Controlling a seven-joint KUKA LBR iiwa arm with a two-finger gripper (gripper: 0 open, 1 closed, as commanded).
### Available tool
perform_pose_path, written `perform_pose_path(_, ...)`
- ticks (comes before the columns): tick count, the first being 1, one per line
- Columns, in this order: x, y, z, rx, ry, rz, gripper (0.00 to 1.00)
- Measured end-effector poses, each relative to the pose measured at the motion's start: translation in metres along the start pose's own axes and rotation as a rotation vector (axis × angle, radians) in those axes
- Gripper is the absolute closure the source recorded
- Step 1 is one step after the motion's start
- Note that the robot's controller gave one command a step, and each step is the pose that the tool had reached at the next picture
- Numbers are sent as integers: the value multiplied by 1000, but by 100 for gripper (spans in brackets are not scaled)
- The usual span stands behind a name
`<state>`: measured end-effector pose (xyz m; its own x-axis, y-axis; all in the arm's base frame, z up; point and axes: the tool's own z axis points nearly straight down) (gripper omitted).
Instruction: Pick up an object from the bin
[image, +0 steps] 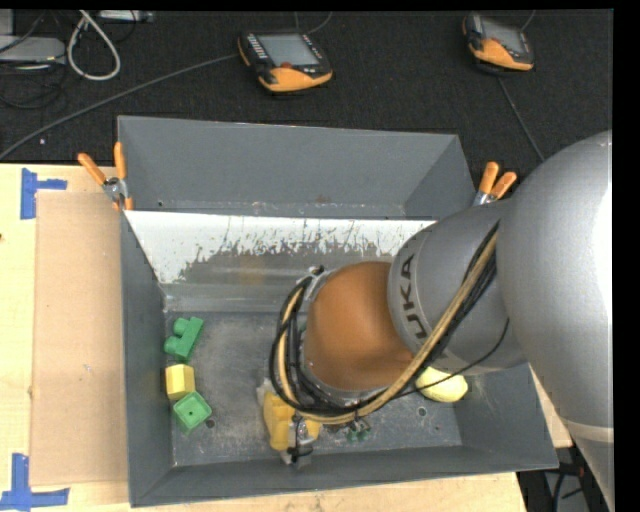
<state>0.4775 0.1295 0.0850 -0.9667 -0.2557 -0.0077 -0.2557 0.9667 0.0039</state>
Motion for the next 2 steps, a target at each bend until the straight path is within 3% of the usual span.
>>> perform_pose_path(2, 1, 1, -69, -1, 8, 0, 100)
